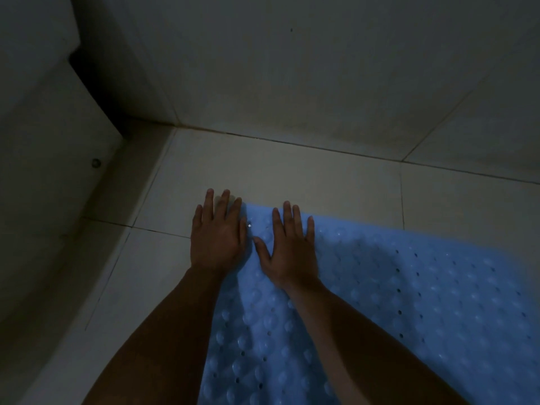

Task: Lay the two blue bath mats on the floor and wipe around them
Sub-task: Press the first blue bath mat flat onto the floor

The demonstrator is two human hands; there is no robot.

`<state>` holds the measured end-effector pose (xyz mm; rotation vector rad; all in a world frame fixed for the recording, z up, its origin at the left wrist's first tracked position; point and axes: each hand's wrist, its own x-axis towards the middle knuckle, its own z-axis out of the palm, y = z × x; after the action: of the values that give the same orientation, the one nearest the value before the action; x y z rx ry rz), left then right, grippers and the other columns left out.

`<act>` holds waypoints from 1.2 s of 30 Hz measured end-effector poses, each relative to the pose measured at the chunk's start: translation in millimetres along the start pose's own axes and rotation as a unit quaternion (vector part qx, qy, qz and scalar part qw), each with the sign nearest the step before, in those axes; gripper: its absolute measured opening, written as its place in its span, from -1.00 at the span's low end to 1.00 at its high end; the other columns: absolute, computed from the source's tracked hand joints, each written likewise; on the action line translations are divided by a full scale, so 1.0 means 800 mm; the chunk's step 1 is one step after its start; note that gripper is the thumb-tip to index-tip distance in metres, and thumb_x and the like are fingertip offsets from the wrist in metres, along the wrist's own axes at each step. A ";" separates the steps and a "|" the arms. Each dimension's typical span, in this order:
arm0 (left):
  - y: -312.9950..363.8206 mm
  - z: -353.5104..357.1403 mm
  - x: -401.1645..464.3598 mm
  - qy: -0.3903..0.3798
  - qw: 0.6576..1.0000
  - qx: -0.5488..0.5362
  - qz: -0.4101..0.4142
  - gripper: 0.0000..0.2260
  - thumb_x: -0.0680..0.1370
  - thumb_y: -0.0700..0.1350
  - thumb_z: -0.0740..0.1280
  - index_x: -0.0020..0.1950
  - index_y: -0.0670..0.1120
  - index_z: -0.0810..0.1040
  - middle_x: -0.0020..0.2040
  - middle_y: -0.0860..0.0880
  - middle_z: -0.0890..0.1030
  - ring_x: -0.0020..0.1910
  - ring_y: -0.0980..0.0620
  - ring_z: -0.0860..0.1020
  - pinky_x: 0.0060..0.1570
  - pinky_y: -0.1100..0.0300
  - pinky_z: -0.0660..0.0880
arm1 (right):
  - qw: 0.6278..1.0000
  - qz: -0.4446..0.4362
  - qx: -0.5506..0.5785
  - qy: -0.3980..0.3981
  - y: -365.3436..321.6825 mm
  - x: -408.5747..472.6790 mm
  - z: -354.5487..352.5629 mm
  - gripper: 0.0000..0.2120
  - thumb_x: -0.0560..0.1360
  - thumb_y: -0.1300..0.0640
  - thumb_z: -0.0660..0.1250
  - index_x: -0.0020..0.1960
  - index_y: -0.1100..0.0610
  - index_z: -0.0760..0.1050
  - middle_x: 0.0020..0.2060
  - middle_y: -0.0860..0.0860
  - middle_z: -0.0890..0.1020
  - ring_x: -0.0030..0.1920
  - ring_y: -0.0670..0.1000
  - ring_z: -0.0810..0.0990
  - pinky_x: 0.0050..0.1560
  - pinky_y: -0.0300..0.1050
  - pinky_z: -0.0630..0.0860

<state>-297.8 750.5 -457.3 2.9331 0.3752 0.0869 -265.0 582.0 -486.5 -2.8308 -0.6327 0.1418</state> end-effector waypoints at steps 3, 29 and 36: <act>-0.004 -0.001 -0.006 0.003 1.000 0.004 0.000 -0.49 0.69 0.10 0.05 0.56 -0.10 0.39 0.60 -0.18 0.33 0.65 -0.25 0.12 0.53 -0.25 0.19 | 1.000 -0.001 0.000 -0.002 0.000 0.000 0.000 -0.23 0.65 -0.37 -0.13 0.67 0.11 0.02 0.67 0.14 -0.02 0.67 0.11 -0.13 0.62 0.30 -0.11; 0.220 0.089 -0.038 -0.077 0.989 0.018 0.129 -0.26 0.67 0.36 -0.14 0.70 -0.08 -0.08 0.69 -0.19 -0.18 0.66 -0.17 -0.27 0.62 -0.20 -0.22 | 0.975 0.067 0.195 0.079 0.236 -0.054 -0.106 -0.57 0.65 -0.03 0.13 0.41 0.13 0.51 0.37 0.10 0.56 0.48 0.24 0.41 0.50 0.19 0.34; 0.225 0.082 -0.042 -0.092 0.985 0.027 0.140 -0.27 0.67 0.36 -0.15 0.70 -0.09 -0.07 0.69 -0.16 -0.18 0.66 -0.11 -0.28 0.62 -0.24 -0.18 | 0.972 0.077 0.213 0.063 0.234 -0.063 -0.121 -0.60 0.64 0.00 0.19 0.42 0.08 0.50 0.41 0.09 0.53 0.55 0.20 0.31 0.49 0.15 0.31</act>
<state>-281.1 559.5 -489.0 2.9947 -0.0651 -0.1590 -220.1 375.7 -437.6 -2.4437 -0.3078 0.1077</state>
